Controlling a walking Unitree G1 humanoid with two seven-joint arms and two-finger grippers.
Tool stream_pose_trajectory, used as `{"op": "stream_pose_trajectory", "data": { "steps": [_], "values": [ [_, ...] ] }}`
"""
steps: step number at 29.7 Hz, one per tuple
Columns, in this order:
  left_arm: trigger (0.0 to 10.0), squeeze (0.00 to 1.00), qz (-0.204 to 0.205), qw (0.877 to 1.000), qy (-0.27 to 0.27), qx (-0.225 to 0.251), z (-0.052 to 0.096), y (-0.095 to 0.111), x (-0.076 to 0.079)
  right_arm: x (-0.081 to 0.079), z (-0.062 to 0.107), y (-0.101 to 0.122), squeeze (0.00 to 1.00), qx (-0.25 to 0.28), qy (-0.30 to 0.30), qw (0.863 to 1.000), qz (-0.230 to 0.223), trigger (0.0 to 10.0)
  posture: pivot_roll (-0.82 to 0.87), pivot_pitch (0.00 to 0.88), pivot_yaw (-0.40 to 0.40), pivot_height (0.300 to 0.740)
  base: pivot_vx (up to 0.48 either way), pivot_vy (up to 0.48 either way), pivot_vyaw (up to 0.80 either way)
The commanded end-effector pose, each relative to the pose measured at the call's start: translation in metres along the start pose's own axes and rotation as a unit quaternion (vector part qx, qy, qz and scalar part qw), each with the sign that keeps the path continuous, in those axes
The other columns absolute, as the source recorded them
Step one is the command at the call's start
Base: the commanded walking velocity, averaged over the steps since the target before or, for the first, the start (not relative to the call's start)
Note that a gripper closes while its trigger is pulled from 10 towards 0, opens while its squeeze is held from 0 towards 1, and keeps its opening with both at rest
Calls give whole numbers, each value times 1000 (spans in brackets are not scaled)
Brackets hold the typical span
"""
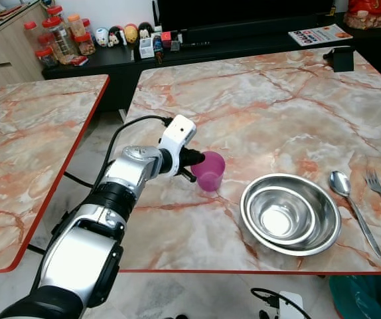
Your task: Setting the table
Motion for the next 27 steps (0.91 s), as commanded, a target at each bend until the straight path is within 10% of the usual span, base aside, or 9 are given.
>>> {"op": "stream_pose_trajectory", "data": {
  "steps": [1, 4, 5, 14, 15, 16, 19, 20, 27],
  "values": [
    [10000, 349, -2, 1000, 0, -8, 2, -3, -1, -5, 2, -11, 0, -18, 4, 1000, -9, 10000, -10, 58, 156, 740, 0, 0, 0],
    [10000, 278, -1, 1000, -5, -9, 2, -4, 1, -6, 2, -12, 0, -19, 5, 1000, -9, 10000, -7, 59, 157, 740, 0, 0, 0],
    [10000, 0, -2, 1000, -7, -9, 2, -5, 1, -7, 2, -12, 0, -19, 6, 1000, -9, 10000, -7, 59, 157, 740, 0, 0, 0],
    [10000, 0, -9, 1000, -17, -13, 0, -7, 5, -7, 2, -13, 0, -20, 6, 1000, -10, 10000, -8, 60, 158, 740, 0, 0, 0],
    [10000, 678, -10, 1000, -19, -13, 0, -8, 6, -7, 2, -13, 0, -20, 6, 1000, -10, 10000, -11, 61, 159, 740, 0, 0, 0],
    [10000, 1000, -11, 1000, -22, -14, 0, -8, 7, -7, 2, -14, 0, -21, 5, 1000, -10, 10000, -11, 61, 159, 740, 0, 0, 0],
    [10000, 1000, -11, 1000, -22, -15, 0, -9, 7, -6, 2, -14, 0, -21, 5, 1000, -11, 10000, -10, 61, 158, 740, 0, 0, 0],
    [10000, 0, -11, 1000, -22, -16, 0, -9, 7, -6, 2, -14, 0, -21, 5, 1000, -11, 10000, -10, 61, 158, 740, 0, 0, 0],
    [10000, 0, -11, 1000, -20, -15, 1, -8, 5, -6, 2, -14, 0, -21, 6, 1000, -10, 10000, -8, 60, 159, 740, 0, 0, 0]
  ]
}}
Point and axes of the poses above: a point about 5 cm out from each wrist's last joint towards the gripper, its own z axis pointing back from the gripper into the wrist, its own y axis along the axis of the wrist's last joint, x = y × z, the point moved 6 cm from there along -z, pointing out of the wrist towards the gripper, and after that the axes turned 6 degrees about z, right-handed, at the moved point
